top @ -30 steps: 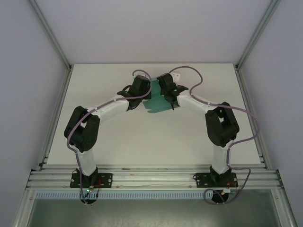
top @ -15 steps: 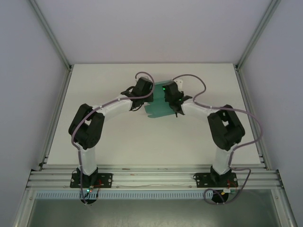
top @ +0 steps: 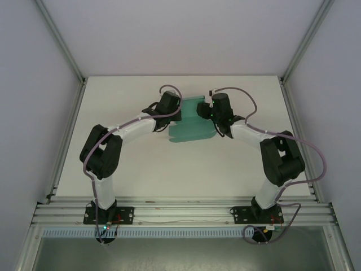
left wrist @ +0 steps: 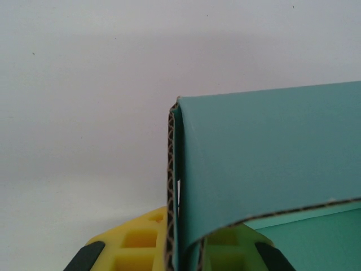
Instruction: Assemble paper box
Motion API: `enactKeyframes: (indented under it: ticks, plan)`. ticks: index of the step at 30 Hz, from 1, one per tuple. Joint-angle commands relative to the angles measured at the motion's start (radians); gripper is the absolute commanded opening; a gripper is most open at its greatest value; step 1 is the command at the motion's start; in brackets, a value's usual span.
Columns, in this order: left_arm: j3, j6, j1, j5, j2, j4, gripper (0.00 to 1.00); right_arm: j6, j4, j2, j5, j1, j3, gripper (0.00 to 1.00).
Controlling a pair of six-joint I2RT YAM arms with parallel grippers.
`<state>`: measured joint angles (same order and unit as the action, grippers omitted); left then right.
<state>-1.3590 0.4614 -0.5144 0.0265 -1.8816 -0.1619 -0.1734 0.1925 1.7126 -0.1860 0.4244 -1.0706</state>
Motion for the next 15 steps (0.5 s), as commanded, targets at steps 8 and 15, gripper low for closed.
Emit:
enactKeyframes:
  ticks: [8,15]
  plan:
    - [0.000,-0.019,0.007,0.012,0.042,-0.020,0.00,0.020,-0.043,-0.073,-0.001,-0.004,0.003,0.70]
    - [-0.014,-0.101,0.025,-0.051,0.034,-0.035,0.00,0.002,-0.015,-0.244,-0.061,-0.005,0.066,1.00]
